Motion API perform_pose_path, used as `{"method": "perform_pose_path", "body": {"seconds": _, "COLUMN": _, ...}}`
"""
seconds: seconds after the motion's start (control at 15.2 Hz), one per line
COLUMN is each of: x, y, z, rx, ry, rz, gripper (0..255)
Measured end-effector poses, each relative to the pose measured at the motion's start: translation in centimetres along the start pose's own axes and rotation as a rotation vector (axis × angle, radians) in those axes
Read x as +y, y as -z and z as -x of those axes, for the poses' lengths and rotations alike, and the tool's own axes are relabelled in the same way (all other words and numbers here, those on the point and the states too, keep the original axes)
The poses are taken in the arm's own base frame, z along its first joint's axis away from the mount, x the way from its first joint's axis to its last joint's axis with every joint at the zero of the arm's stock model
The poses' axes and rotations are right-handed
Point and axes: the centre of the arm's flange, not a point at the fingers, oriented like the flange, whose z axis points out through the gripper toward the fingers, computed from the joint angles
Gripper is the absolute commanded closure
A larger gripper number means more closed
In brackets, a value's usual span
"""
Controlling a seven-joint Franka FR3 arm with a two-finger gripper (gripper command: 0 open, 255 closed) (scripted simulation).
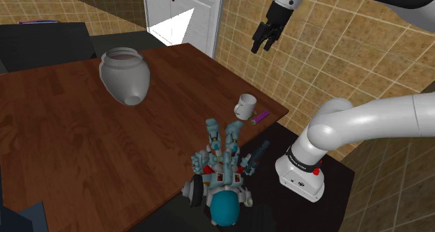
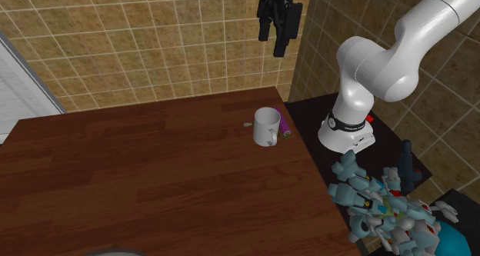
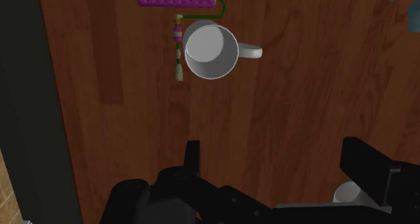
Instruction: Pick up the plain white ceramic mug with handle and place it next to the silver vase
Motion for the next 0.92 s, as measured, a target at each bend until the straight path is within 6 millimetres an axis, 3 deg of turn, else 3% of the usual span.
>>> {"method": "perform_pose_path", "body": {"seconds": 0.2, "x": 0.4, "y": -1.4, "z": 0.4, "rx": 0.002, "ry": 0.014, "rz": 0.003, "gripper": 0}}
{"method": "perform_pose_path", "body": {"seconds": 0.92, "x": 3.9, "y": -14.7, "z": 3.7, "rx": 0.016, "ry": 0.138, "rz": 0.032, "gripper": 0}}
